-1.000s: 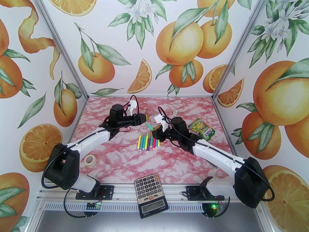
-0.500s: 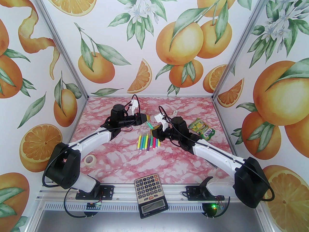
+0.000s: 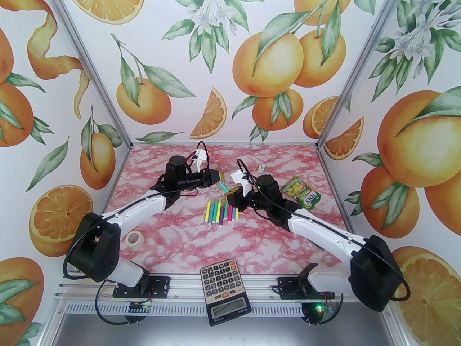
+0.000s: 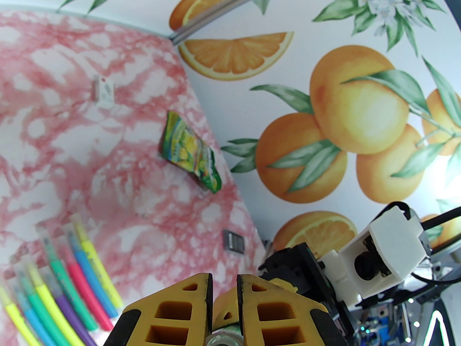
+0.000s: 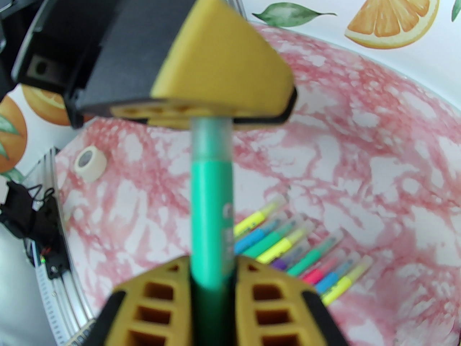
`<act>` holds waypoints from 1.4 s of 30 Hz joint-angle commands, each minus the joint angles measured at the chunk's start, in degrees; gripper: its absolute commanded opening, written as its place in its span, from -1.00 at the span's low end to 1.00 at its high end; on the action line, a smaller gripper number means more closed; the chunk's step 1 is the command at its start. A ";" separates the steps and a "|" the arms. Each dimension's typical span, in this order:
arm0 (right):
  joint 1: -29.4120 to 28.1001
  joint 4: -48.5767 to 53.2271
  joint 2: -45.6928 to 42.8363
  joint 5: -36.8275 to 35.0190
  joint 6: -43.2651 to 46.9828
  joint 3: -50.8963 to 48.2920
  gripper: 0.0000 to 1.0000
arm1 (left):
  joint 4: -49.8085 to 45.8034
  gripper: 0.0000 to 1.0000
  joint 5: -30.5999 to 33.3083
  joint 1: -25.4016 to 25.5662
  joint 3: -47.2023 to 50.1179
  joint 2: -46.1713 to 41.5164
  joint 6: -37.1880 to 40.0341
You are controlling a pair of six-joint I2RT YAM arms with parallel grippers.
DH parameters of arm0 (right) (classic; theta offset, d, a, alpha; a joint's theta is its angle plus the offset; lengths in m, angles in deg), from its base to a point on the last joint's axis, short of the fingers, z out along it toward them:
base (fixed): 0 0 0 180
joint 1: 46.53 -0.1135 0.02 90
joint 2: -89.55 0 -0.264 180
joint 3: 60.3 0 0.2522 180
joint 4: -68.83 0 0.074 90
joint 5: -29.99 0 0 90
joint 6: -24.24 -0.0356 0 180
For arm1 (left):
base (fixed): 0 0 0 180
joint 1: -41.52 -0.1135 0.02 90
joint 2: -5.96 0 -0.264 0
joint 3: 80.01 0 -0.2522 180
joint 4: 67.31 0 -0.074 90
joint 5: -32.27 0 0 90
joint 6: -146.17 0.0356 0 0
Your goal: Open the pen caps
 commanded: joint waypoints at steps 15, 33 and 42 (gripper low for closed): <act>1.38 0.55 -6.27 -2.86 1.08 -8.07 -1.00 | -5.90 -1.00 5.39 -9.98 -1.66 -5.25 2.71; 7.81 17.33 17.27 -29.43 -5.45 11.55 -1.00 | -48.04 -1.00 44.86 -12.87 -13.21 5.11 35.47; 10.11 21.62 24.76 -33.04 -7.06 16.25 -1.00 | -53.19 -1.00 44.85 -15.00 -21.64 18.63 40.97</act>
